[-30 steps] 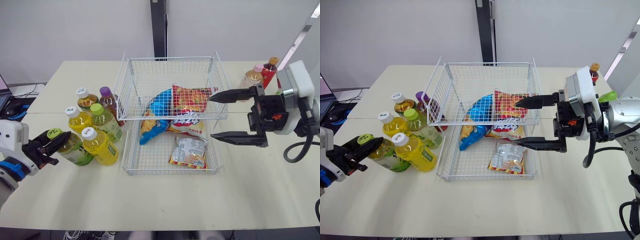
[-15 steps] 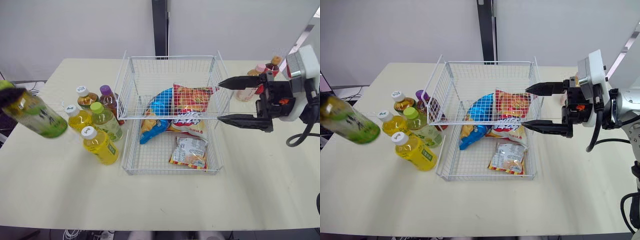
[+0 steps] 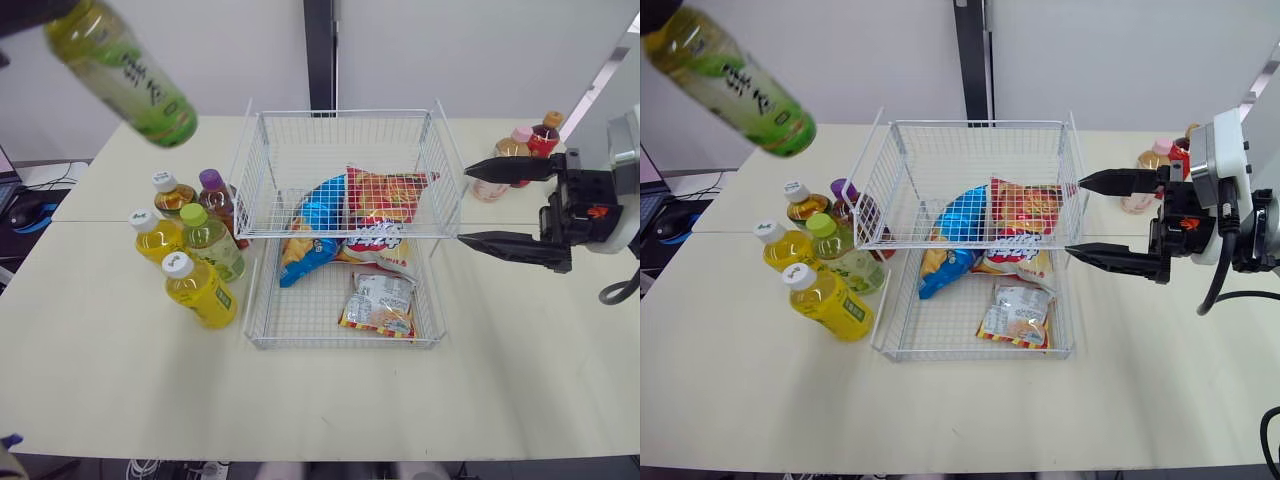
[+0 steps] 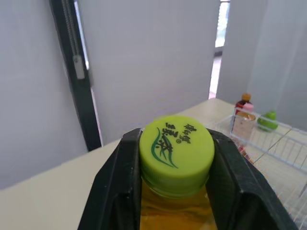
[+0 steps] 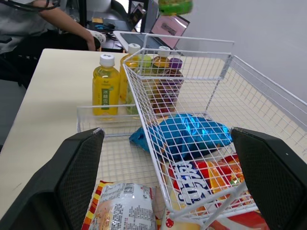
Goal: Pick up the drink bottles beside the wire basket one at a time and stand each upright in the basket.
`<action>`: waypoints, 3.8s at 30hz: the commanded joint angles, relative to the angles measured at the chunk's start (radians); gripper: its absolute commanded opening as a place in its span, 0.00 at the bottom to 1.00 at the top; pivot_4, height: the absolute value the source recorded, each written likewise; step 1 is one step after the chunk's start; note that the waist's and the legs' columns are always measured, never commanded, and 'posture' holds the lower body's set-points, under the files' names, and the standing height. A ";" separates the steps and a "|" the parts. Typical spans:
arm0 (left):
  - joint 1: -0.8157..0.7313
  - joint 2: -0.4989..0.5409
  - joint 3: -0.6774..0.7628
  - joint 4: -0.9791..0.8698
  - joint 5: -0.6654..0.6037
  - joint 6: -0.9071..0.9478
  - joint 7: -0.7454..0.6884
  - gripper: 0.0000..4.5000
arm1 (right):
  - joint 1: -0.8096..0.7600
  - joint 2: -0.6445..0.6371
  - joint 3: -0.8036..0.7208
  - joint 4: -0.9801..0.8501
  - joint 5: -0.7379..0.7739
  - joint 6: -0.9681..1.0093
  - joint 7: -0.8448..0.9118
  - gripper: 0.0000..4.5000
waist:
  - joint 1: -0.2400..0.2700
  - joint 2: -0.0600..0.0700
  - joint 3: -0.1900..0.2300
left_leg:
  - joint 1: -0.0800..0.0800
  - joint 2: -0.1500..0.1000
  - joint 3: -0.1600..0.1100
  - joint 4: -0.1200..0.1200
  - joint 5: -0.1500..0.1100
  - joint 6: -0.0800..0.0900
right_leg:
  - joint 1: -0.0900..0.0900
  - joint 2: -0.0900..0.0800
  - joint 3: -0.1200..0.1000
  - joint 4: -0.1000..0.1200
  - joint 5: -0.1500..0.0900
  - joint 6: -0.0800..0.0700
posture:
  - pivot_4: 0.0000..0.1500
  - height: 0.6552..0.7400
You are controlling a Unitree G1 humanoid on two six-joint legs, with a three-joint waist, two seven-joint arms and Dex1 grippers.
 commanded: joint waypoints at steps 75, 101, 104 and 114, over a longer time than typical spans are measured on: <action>0.179 -0.163 0.142 -0.302 0.217 0.158 -0.191 1.00 | 0.051 0.005 -0.098 -0.059 0.014 -0.013 -0.291 1.00 | -0.024 0.001 0.001 | -0.009 0.000 -0.002 0.025 0.001 0.000 | -0.006 0.001 0.001 0.017 0.002 0.003 | 1.00 1.00; 1.445 -0.204 1.089 -0.588 0.236 0.090 -0.242 1.00 | -0.275 0.112 0.227 0.047 0.064 0.067 0.032 1.00 | -0.008 0.003 0.000 | -0.006 0.011 0.003 0.020 0.000 0.000 | -0.008 0.001 0.002 0.014 0.006 -0.005 | 1.00 1.00; 1.415 -0.298 1.066 -0.704 0.197 0.096 -0.124 1.00 | -0.265 0.122 0.236 0.042 0.055 0.061 0.052 1.00 | 0.004 0.003 0.000 | -0.003 0.011 0.004 0.019 0.000 0.000 | -0.007 0.000 0.002 0.010 0.007 -0.006 | 1.00 1.00; 1.218 -0.520 0.835 -0.883 0.184 0.074 0.333 1.00 | -0.278 0.128 0.239 0.050 0.039 0.070 0.076 1.00 | 0.008 0.003 -0.001 | 0.000 0.012 0.004 0.016 0.000 -0.001 | 0.001 0.002 0.002 0.001 0.012 -0.004 | 1.00 1.00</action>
